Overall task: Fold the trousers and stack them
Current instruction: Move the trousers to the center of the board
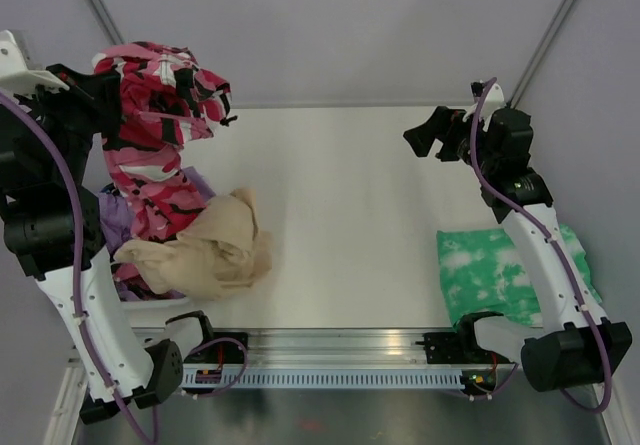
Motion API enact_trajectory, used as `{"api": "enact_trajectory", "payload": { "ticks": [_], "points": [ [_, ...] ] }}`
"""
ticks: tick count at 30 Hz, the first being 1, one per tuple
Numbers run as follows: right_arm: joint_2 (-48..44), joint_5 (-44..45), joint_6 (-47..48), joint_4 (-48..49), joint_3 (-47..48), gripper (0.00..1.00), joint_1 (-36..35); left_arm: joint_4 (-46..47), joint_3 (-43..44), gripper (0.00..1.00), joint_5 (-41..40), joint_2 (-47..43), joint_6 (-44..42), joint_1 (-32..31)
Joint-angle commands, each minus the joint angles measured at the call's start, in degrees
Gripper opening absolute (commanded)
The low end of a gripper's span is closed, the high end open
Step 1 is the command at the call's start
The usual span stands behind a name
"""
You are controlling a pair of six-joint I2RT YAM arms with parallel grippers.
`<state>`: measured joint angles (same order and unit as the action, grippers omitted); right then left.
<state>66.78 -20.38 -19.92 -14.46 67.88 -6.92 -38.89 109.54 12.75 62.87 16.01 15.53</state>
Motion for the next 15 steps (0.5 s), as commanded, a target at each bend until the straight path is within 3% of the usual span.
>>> {"api": "enact_trajectory", "payload": {
  "ticks": [1,4,8,9,11,15],
  "points": [
    [-1.57,4.74,-2.31,-0.74,0.77,0.98,-0.11,12.0,7.17,0.02,4.48,2.25,4.02,-0.24],
    [-2.01,2.99,-3.37,-0.57,-0.37,0.98,-0.11,14.71,11.66,0.02,6.31,4.88,8.83,-0.24],
    [-3.94,4.47,-4.33,0.48,-2.57,0.98,-0.11,27.53,12.37,0.02,20.97,9.54,22.91,-3.29],
    [-4.29,5.34,-4.6,0.22,-2.92,0.98,-0.03,28.6,13.06,0.02,19.52,10.68,23.1,-6.1],
    [-4.99,8.77,-5.82,-0.57,-2.93,0.98,-0.03,26.25,16.65,0.02,11.12,14.18,14.87,-19.6],
    [-5.87,13.08,-7.41,-2.76,-3.45,0.98,-0.11,24.66,22.82,0.02,9.06,24.29,12.65,-33.17]
  ]
}}
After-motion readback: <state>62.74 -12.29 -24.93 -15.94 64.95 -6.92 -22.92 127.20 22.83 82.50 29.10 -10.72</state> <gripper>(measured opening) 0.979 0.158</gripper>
